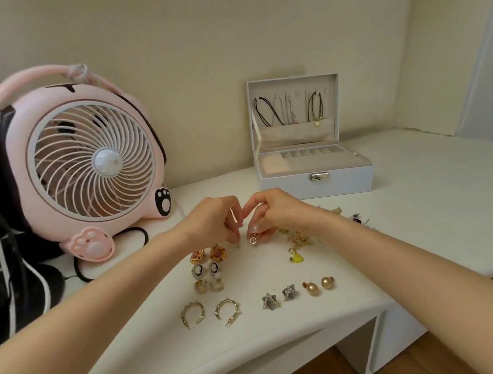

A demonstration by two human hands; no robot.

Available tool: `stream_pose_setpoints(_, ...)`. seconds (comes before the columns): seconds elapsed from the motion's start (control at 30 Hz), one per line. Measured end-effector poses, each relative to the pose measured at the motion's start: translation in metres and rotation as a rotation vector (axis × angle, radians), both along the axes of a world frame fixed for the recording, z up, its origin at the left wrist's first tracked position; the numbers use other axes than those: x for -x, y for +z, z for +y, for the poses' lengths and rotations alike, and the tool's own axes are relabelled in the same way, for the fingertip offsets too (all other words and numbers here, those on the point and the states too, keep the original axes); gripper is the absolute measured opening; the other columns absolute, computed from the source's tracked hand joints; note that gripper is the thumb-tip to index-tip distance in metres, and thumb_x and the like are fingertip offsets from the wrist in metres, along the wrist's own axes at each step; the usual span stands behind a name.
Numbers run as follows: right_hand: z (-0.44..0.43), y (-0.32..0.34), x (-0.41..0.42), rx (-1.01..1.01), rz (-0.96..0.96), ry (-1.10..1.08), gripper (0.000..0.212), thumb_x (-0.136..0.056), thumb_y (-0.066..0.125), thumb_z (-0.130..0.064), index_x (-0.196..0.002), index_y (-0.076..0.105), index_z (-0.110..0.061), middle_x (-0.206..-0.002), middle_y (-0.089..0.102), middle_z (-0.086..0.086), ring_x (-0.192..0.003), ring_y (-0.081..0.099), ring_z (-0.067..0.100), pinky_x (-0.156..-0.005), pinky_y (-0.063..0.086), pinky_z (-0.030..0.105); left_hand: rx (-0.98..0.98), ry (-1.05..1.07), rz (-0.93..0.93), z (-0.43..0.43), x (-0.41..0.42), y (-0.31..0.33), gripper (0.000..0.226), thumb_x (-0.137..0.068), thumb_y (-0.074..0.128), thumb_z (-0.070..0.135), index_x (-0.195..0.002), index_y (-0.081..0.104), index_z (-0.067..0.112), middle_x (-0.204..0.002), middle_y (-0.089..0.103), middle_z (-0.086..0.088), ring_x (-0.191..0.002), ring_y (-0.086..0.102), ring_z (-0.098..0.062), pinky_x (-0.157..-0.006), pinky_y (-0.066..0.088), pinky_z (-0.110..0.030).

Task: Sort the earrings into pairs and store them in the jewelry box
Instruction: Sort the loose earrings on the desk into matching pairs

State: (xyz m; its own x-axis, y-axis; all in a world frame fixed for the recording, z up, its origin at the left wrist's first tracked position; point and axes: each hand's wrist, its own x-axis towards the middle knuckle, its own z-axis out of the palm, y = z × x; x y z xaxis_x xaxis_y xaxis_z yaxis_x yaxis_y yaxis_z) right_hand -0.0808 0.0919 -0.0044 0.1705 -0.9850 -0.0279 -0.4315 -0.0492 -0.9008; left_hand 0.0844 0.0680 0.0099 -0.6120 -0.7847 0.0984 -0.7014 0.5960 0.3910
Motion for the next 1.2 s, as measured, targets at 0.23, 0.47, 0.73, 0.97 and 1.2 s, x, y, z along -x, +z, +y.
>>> stream_pose_setpoints(0.23, -0.005, -0.004, -0.003, -0.038, 0.044, 0.014, 0.039, -0.078, 0.062, 0.014, -0.110, 0.053, -0.005, -0.077, 0.069, 0.008, -0.071, 0.068, 0.017, -0.065, 0.056, 0.024, -0.095, 0.038, 0.008, -0.001, 0.002, 0.001, 0.029, -0.078, 0.068, 0.005, -0.102, 0.054, 0.013, -0.089, 0.072, -0.003, -0.076, 0.066, -0.014, -0.054, 0.043, -0.013)
stream_pose_setpoints(0.47, -0.010, -0.009, -0.009, 0.015, 0.020, -0.003, 0.040, -0.075, 0.063, 0.015, -0.106, 0.053, -0.009, -0.074, 0.068, 0.006, -0.067, 0.066, 0.017, -0.058, 0.051, 0.020, -0.051, 0.030, 0.014, -0.007, 0.002, -0.005, 0.032, -0.074, 0.072, 0.003, -0.101, 0.057, 0.008, -0.090, 0.072, -0.006, -0.075, 0.061, -0.012, -0.078, 0.050, -0.029)
stream_pose_setpoints(0.73, -0.011, -0.007, -0.007, 0.173, 0.240, -0.102, 0.032, -0.076, 0.064, 0.009, -0.099, 0.064, -0.014, -0.076, 0.066, 0.000, -0.075, 0.062, 0.010, -0.070, 0.052, 0.021, 0.164, 0.047, -0.035, -0.013, -0.001, -0.012, 0.025, -0.076, 0.071, 0.014, -0.096, 0.057, 0.017, -0.087, 0.061, 0.008, -0.083, 0.057, -0.013, -0.075, 0.050, -0.032)
stream_pose_setpoints(0.97, 0.001, -0.005, -0.007, 0.245, 0.568, 0.014, 0.013, -0.070, 0.079, -0.021, -0.082, 0.074, -0.022, -0.070, 0.058, -0.012, -0.065, 0.050, 0.002, -0.063, 0.041, 0.023, 0.285, -0.002, -0.244, -0.006, -0.005, -0.014, 0.015, -0.079, 0.066, 0.036, -0.089, 0.064, 0.025, -0.085, 0.063, 0.013, -0.086, 0.054, -0.011, -0.064, 0.037, -0.024)
stream_pose_setpoints(1.2, -0.003, -0.013, -0.014, 0.317, 0.575, -0.069, 0.011, -0.073, 0.076, -0.021, -0.082, 0.073, -0.019, -0.070, 0.053, -0.012, -0.074, 0.050, 0.010, -0.057, 0.036, 0.024, 0.303, 0.050, -0.206, -0.015, -0.002, -0.022, 0.017, -0.081, 0.063, 0.039, -0.093, 0.065, 0.026, -0.095, 0.067, 0.010, -0.093, 0.057, -0.014, -0.070, 0.035, -0.027)
